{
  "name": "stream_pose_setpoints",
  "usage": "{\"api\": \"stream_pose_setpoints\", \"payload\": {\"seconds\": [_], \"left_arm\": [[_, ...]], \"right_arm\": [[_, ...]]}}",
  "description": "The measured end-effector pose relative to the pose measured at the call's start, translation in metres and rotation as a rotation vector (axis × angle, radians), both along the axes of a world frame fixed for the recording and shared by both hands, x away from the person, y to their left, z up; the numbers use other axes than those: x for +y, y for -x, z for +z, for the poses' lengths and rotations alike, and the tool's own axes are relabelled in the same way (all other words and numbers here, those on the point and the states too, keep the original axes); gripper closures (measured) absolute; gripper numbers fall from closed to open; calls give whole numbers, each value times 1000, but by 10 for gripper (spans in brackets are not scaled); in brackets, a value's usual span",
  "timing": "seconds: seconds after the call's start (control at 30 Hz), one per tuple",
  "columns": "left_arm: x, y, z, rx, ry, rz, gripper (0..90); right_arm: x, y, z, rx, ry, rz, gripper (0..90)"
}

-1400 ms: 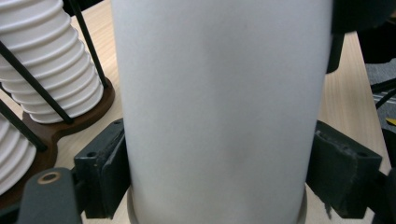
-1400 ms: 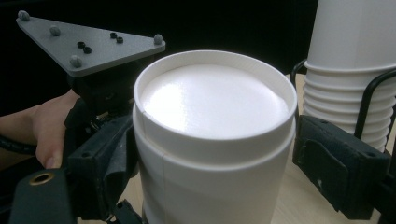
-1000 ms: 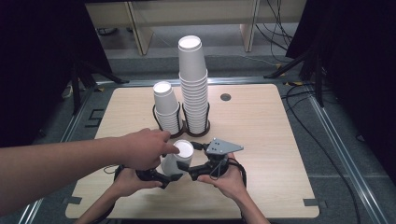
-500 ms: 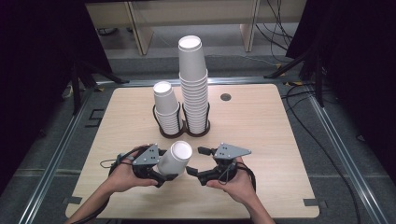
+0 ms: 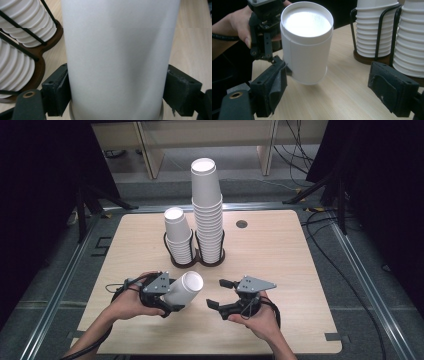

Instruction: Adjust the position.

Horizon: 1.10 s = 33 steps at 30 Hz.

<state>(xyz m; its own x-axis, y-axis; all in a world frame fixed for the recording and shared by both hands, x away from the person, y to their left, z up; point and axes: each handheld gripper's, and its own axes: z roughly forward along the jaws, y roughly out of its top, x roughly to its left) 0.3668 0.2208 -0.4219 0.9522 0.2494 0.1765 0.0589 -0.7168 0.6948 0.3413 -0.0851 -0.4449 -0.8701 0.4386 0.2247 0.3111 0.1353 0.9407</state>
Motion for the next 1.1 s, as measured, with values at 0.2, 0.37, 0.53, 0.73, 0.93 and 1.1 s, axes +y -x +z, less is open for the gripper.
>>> {"api": "stream_pose_setpoints", "payload": {"seconds": [0.2,0.37,0.53,0.73,0.93,1.1], "left_arm": [[-1,-2,4,8,-93,-15,186],[-3,-3,8,0,-141,-32,190],[-6,-4,9,-16,-167,-21,188],[-7,-5,12,-7,-241,-62,191],[-13,-3,12,-5,-306,-109,193],[-18,-1,12,5,-334,-148,193]], "right_arm": [[-2,0,-6,-10,8,-7,162],[-2,-1,-7,-18,24,3,162],[-1,-3,-7,-41,22,16,162],[1,-3,-11,-34,40,29,164],[5,-3,-11,-37,59,51,165],[10,-3,-8,-51,58,82,165]]}}
